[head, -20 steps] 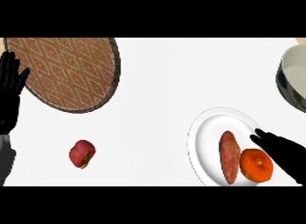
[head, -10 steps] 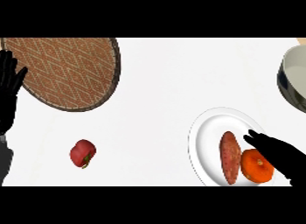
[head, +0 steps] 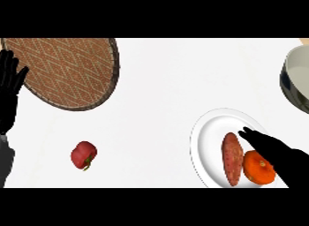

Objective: Pick the sweet potato from the plate and place it in the bowl

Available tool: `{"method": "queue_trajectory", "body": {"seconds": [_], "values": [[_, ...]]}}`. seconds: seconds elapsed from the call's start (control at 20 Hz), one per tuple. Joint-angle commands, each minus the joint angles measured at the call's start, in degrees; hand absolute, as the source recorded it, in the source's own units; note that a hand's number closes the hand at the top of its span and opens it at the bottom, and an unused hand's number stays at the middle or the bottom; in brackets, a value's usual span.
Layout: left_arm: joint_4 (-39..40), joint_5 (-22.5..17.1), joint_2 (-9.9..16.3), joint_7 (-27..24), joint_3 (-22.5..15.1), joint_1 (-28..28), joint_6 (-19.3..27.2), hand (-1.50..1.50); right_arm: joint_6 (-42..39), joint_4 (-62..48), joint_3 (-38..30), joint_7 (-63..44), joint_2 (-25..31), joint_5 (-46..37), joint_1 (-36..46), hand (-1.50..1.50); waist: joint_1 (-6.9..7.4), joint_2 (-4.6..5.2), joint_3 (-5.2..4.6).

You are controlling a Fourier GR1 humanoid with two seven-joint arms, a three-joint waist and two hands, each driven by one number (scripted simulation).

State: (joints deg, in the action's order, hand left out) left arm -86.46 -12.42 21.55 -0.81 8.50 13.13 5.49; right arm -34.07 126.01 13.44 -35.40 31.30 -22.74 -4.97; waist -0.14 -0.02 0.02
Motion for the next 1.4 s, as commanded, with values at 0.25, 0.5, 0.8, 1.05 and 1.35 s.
{"method": "queue_trajectory", "body": {"seconds": [0.25, 0.5, 0.8, 1.05, 1.35], "values": [[-1.2, 0.1, -0.7, 1.4, 1.7, -0.3, -2.3, 0.0, 4.7, -8.9, 0.3, 16.6, -3.4, -9.9, -2.9, -1.5, 0.07, -0.05, 0.02], [-2.9, 0.3, -0.6, 1.5, 3.8, -2.1, -3.6, 0.0, 0.4, -9.0, 0.0, 14.4, -6.4, -10.6, 1.0, -1.5, 0.18, -0.04, -0.01], [1.8, 3.9, -2.4, 0.9, 2.4, 2.4, -2.3, 0.0, 0.2, -11.4, -1.0, 17.4, -7.1, -14.6, -1.3, -1.5, -0.13, -0.01, -0.01], [1.9, 3.4, -2.4, -0.3, 4.5, 1.9, -3.5, 0.0, 1.9, -14.2, 3.1, 16.3, -11.6, -20.2, -1.0, -1.5, 0.02, -0.02, -0.02], [-1.5, 2.6, -3.0, 0.8, 4.8, -1.1, -5.3, 0.0, 3.4, -20.3, 3.3, 17.6, -13.9, -23.1, -0.4, -1.5, 0.13, -0.01, -0.01]]}}
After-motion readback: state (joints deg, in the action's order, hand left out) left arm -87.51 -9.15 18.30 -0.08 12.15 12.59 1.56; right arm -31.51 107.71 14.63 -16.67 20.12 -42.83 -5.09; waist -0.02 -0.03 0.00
